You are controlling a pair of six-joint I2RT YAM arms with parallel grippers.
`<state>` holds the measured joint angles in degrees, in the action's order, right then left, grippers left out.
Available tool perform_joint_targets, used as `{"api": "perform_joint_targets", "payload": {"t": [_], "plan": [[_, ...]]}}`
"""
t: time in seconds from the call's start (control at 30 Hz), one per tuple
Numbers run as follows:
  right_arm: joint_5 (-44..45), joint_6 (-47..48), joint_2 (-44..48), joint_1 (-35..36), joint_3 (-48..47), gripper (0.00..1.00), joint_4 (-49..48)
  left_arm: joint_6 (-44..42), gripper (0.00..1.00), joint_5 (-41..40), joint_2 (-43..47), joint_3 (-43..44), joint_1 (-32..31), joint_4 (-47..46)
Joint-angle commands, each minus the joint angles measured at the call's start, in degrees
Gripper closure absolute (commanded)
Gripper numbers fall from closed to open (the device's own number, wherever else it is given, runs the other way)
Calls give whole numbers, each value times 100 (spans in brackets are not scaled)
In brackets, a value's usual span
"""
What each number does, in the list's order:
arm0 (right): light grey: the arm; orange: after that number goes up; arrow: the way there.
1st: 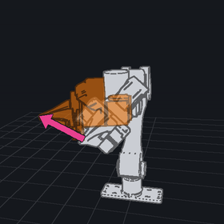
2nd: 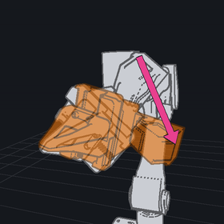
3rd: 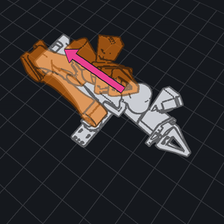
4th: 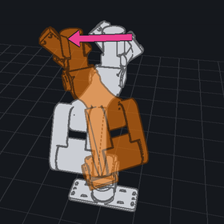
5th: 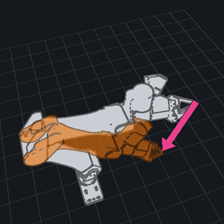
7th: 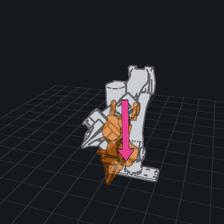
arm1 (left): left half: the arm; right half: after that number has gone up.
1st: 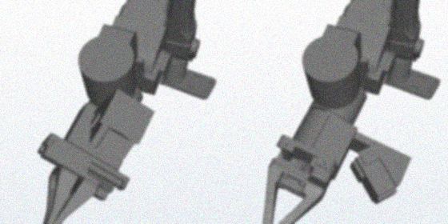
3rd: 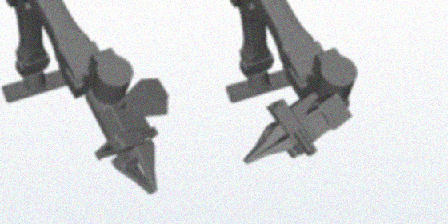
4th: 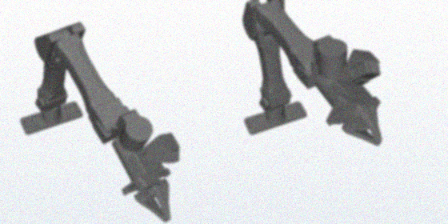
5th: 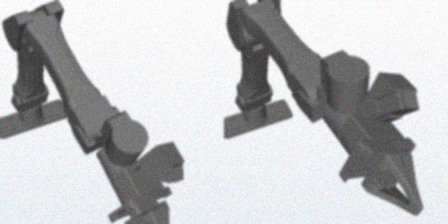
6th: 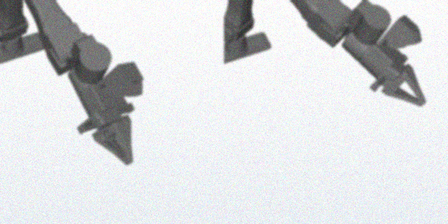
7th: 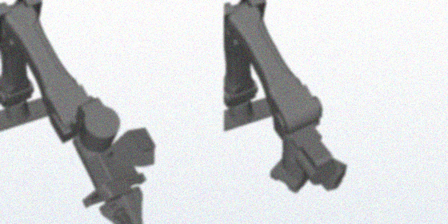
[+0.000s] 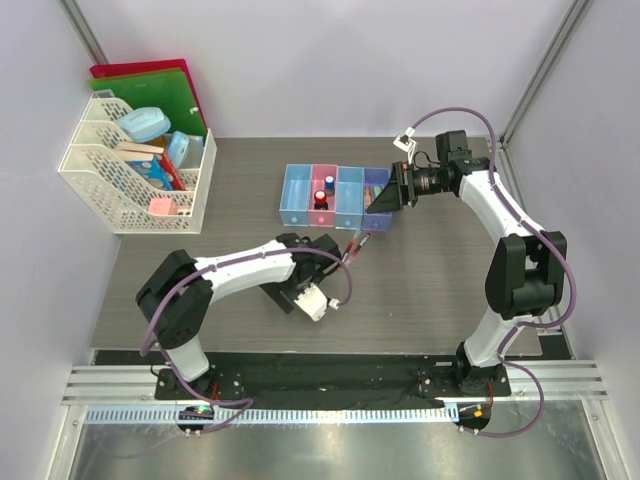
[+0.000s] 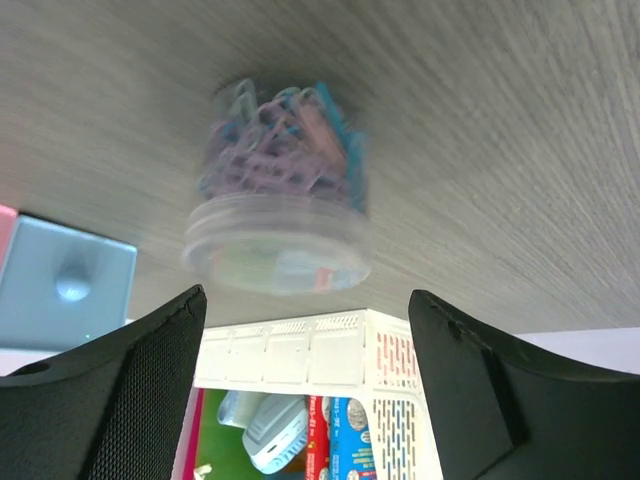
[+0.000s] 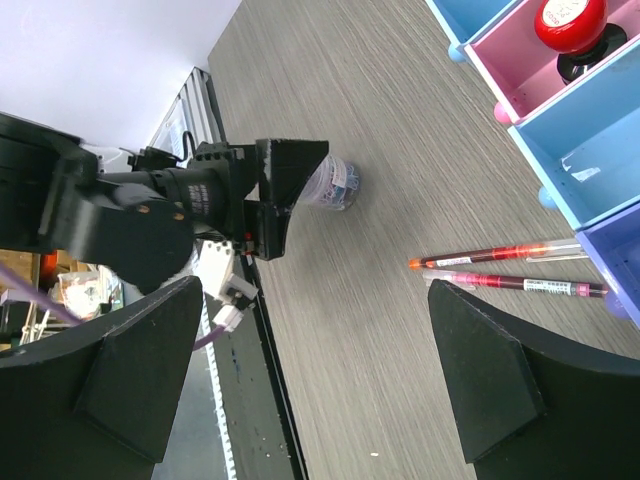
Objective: Sort the stationery into containers
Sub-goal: Place the stationery at the center of the board, then pick up the stationery from the center of the board.
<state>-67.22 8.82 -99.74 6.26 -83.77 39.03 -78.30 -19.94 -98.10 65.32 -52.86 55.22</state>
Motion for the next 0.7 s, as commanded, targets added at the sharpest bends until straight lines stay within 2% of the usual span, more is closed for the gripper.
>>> {"api": "perform_joint_targets", "payload": {"t": [0.0,0.07,0.13,0.17,0.3,0.5,0.67], "plan": [[-151,-56,306,-20,-61,0,-150,499,18,437,116,1068,179,409],[-142,-56,324,-20,-61,0,-150,860,18,1015,247,1638,407,656],[-142,-56,350,-28,-70,1,-150,1062,17,1430,344,1834,609,796],[-151,-56,359,-20,-70,0,-150,1254,15,1902,466,1896,671,797],[-160,-73,412,-28,-70,0,-158,1765,10,3011,678,1634,987,639],[-125,-38,570,-29,9,0,-167,2511,4,4321,460,1238,1540,279],[-2,-47,649,-37,45,0,-167,2803,0,4710,248,1027,1867,-73]]}}
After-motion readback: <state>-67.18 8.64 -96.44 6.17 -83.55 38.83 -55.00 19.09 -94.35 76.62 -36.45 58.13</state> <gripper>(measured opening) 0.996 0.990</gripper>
